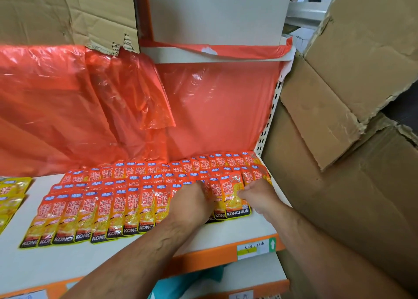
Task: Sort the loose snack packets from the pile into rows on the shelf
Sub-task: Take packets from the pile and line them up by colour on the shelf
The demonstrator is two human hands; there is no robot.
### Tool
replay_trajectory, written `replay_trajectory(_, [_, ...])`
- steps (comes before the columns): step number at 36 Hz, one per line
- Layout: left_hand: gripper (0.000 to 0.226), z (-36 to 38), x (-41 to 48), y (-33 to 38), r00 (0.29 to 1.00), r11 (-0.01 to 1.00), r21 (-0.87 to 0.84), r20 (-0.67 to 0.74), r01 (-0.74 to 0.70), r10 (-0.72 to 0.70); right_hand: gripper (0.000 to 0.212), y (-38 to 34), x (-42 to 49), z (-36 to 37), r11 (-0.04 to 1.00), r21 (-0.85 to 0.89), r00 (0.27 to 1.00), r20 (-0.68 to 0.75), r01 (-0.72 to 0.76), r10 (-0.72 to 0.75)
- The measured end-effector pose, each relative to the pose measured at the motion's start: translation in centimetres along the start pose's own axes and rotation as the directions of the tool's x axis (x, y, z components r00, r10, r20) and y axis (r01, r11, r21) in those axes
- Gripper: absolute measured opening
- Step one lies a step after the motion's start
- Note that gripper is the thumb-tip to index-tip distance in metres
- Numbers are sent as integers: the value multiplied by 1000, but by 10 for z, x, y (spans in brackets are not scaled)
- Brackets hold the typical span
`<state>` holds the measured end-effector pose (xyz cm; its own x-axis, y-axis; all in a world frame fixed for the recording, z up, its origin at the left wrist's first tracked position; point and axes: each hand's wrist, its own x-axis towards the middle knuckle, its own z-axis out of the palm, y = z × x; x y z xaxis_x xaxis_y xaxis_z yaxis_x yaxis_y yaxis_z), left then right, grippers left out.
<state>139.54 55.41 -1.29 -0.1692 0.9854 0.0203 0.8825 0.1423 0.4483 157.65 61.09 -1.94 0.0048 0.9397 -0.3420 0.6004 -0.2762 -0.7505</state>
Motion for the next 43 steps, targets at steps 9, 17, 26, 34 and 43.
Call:
replay_trajectory(9, [23,-3,0,-7,996,994,78,-48,-71,75,43,-6,-3,7,946,-322,984,-157,25,-79])
replay_trajectory(17, [24,-4,-1,-15,992,990,91,-51,-113,118,24,-9,-12,13,880,-475,965,-227,7,-130])
replay_trajectory(26, [32,-11,-3,-27,978,961,194,-22,-198,206,18,-13,-28,20,832,-549,942,-233,77,-242])
replay_trajectory(34, [52,-9,-9,-47,940,906,279,-29,-318,339,58,-15,-55,47,617,-726,890,-16,303,-456])
replay_trajectory(43, [64,-29,-48,-80,979,946,272,-50,-176,196,65,-38,-81,76,569,-697,851,115,436,-512])
